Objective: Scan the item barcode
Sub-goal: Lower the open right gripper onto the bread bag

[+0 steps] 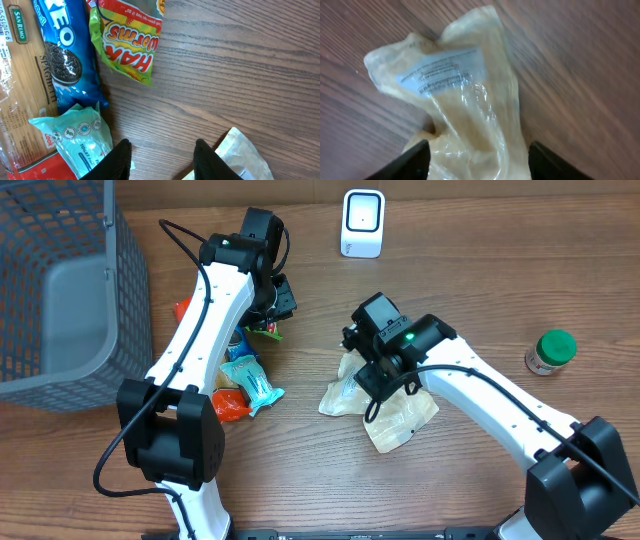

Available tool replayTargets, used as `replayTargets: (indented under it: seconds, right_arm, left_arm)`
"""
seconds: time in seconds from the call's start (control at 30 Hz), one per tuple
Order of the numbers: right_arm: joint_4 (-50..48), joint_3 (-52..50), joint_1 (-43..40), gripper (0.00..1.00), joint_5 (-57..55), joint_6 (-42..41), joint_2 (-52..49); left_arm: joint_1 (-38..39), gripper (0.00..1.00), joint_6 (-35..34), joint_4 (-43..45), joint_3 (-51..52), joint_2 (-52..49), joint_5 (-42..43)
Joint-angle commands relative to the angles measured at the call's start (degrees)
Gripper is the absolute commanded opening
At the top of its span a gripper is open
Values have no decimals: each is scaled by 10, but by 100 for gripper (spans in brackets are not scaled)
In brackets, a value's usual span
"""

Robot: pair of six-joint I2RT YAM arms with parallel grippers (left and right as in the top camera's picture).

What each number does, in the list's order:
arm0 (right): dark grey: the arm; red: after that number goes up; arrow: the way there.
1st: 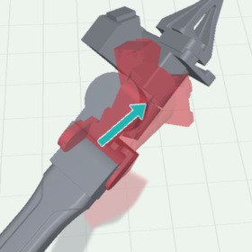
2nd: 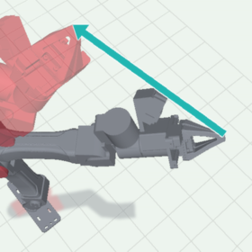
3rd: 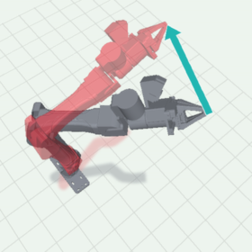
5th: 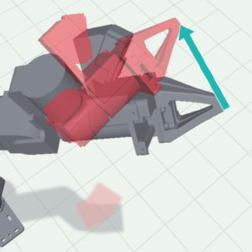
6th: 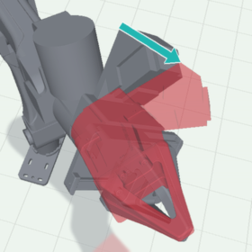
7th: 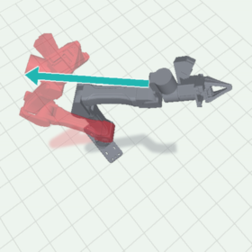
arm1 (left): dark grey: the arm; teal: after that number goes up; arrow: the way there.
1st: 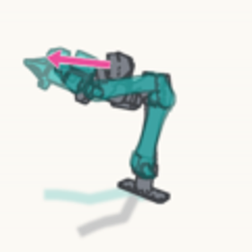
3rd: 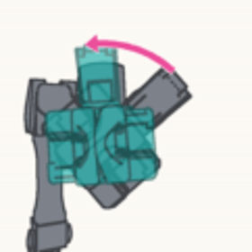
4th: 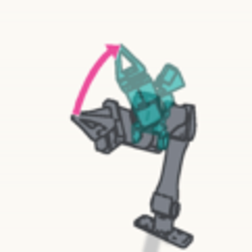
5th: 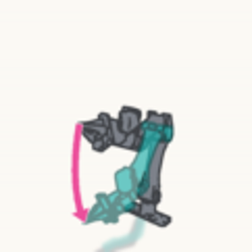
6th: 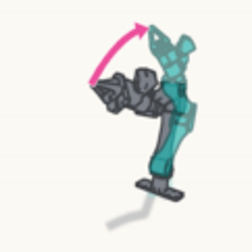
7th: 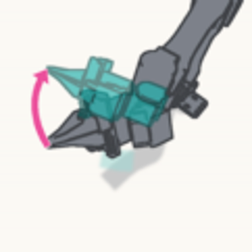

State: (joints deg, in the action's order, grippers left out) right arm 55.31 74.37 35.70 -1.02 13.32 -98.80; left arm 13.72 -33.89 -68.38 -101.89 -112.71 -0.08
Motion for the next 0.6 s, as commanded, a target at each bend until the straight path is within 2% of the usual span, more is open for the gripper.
replayTargets:
  seconds: [0.0,0.4,0.53,0.57]
  right_arm:
    - [-34,-37,-2,62,12,42,4]
    - [-103,-118,-3,63,14,51,4]
    - [-127,-119,-3,50,17,49,4]
    - [-140,-121,-3,49,18,49,4]
  left_arm:
    - [-2,34,11,-2,-5,14,-5]
    - [-2,34,11,-4,-5,14,-3]
    - [-2,34,11,-5,-5,14,-4]
    - [-2,34,11,-6,-5,14,-3]
